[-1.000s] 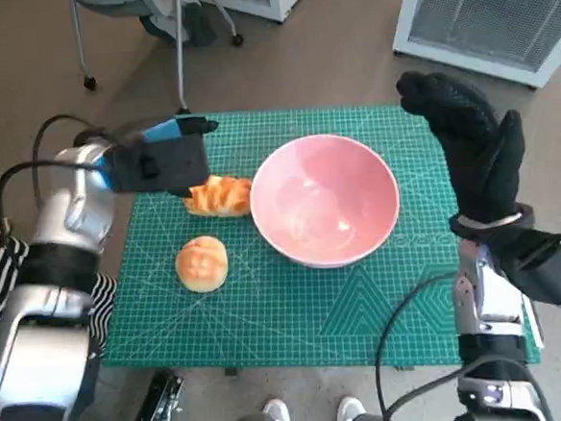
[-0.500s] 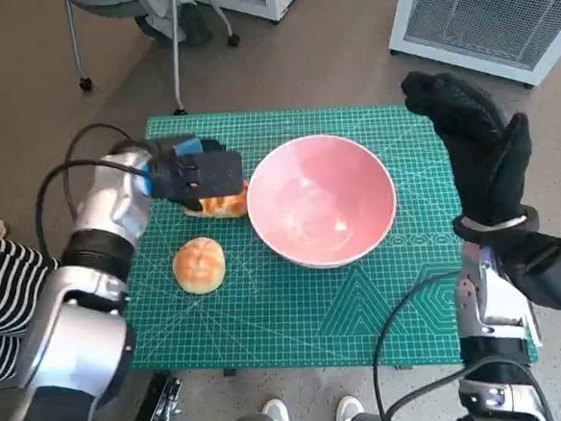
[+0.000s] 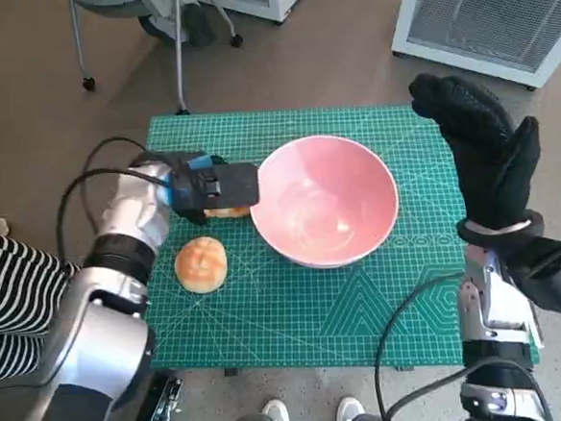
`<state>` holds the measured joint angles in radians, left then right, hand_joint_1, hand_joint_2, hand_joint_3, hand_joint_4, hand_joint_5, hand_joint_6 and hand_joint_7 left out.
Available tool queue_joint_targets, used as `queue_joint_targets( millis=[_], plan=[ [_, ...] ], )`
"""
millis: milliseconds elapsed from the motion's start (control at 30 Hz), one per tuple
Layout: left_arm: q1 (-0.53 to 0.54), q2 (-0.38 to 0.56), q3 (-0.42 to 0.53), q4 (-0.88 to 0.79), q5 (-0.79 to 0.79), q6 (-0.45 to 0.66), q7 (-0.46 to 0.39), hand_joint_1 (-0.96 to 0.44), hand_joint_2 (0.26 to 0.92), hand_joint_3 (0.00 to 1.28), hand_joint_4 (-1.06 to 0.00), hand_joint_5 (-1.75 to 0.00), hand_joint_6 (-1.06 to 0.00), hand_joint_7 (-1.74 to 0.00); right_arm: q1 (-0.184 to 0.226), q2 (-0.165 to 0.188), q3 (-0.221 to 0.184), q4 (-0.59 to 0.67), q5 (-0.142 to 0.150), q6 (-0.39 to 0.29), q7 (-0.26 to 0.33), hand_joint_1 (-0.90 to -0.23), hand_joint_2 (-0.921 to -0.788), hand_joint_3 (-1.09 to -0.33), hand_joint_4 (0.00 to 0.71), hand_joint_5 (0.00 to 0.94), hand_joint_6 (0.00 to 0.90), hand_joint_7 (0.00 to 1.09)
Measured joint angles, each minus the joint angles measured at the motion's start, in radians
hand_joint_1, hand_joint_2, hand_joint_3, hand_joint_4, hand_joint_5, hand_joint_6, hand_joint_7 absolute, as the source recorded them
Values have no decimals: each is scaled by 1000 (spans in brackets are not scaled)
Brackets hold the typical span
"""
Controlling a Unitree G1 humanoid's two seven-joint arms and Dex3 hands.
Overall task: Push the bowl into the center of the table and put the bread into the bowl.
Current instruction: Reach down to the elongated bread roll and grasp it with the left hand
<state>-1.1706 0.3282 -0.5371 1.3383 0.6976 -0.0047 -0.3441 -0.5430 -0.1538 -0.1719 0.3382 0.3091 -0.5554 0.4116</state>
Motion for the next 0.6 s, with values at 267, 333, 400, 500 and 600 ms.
queue_joint_targets(
  millis=[267,333,400,500,600],
  plan=[
    [26,-11,-37,11,24,-25,71,-161,790,17,-508,-111,-591,-111,6,0,-1,-11,0,1,0,-735,-921,-630,195,0,160,300],
    [32,-11,-40,12,29,-40,96,-137,802,17,-624,-154,-665,-149,9,0,-1,-12,1,1,0,-735,-921,-630,195,0,159,301],
    [41,-11,-42,12,33,-54,123,-106,819,9,-687,-348,-687,-323,10,0,0,-13,1,2,0,-736,-921,-630,195,0,159,303],
    [52,-10,-44,12,41,-69,171,-41,880,58,-681,-893,-613,-854,10,0,0,-15,1,3,0,-737,-921,-630,195,0,158,304],
    [62,-9,-51,13,50,-84,215,-14,907,76,-686,-1120,-595,-1044,10,0,0,-16,1,3,0,-737,-921,-630,195,0,159,306]
  ],
)
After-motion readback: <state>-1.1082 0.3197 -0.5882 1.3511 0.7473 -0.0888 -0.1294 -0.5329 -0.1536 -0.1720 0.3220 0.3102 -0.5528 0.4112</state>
